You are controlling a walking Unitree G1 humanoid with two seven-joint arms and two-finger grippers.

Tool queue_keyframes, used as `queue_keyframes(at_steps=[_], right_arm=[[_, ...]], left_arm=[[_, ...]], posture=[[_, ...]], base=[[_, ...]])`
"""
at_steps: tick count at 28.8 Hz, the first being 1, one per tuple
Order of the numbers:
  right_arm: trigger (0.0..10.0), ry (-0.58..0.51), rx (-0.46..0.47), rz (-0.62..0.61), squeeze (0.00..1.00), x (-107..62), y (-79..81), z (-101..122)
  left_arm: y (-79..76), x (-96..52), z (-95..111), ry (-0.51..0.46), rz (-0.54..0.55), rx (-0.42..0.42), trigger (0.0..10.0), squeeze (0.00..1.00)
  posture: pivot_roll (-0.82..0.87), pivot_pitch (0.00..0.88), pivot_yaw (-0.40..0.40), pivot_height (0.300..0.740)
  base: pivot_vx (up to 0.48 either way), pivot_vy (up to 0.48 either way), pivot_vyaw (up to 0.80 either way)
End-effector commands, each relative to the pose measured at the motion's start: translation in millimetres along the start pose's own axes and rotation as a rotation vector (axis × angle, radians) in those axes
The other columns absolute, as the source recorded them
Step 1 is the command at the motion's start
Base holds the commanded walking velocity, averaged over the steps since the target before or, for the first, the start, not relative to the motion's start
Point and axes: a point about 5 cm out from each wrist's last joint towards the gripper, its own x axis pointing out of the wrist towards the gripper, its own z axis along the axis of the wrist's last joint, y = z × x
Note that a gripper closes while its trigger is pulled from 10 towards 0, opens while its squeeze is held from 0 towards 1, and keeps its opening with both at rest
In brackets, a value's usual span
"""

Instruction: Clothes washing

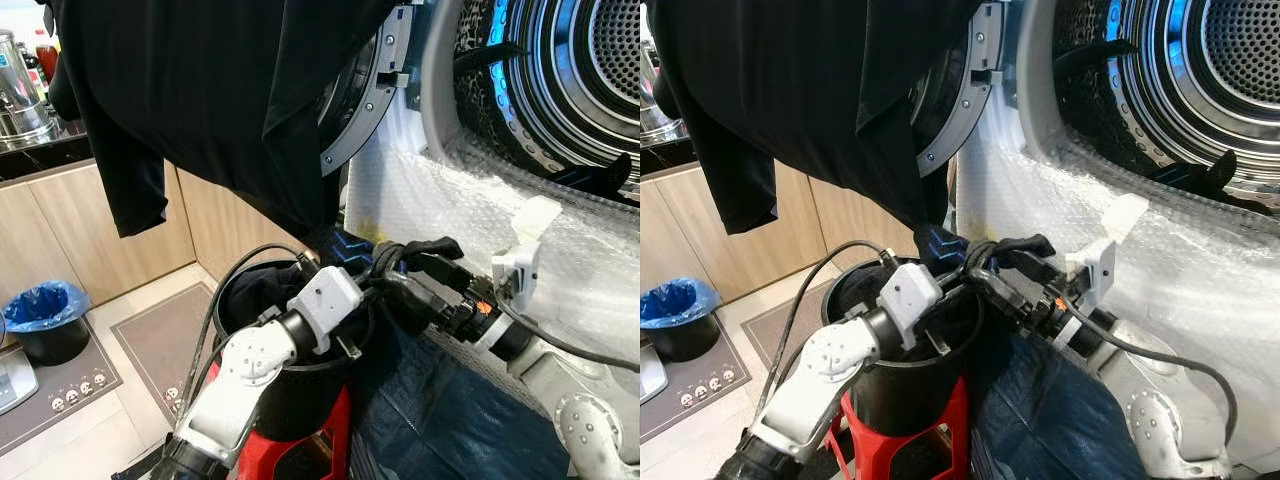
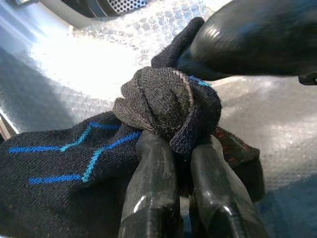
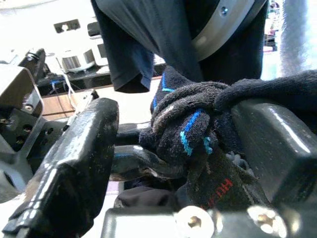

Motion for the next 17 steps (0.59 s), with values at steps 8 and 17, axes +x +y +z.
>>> queue_keyframes(at_steps=[8, 17], right_arm=[[10.0, 0.067, -0.048, -0.097, 0.0, 12.5, 0.2, -1], [0.0, 0.103, -0.046, -0.152, 0.0, 19.2, 0.1, -7]], left_arm=[[2.9, 14.0, 6, -0.008, 0.006, 0.065, 10.0, 0.0], [2.1, 20.4, 8, -0.02, 0.013, 0.075, 10.0, 0.0]], posture=[[-0.05, 0.0, -0.039, 0.74], [-0.05, 0.0, -0.038, 0.74]], base=[[0.0, 0.0, 0.0], [0.0, 0.0, 0.0]])
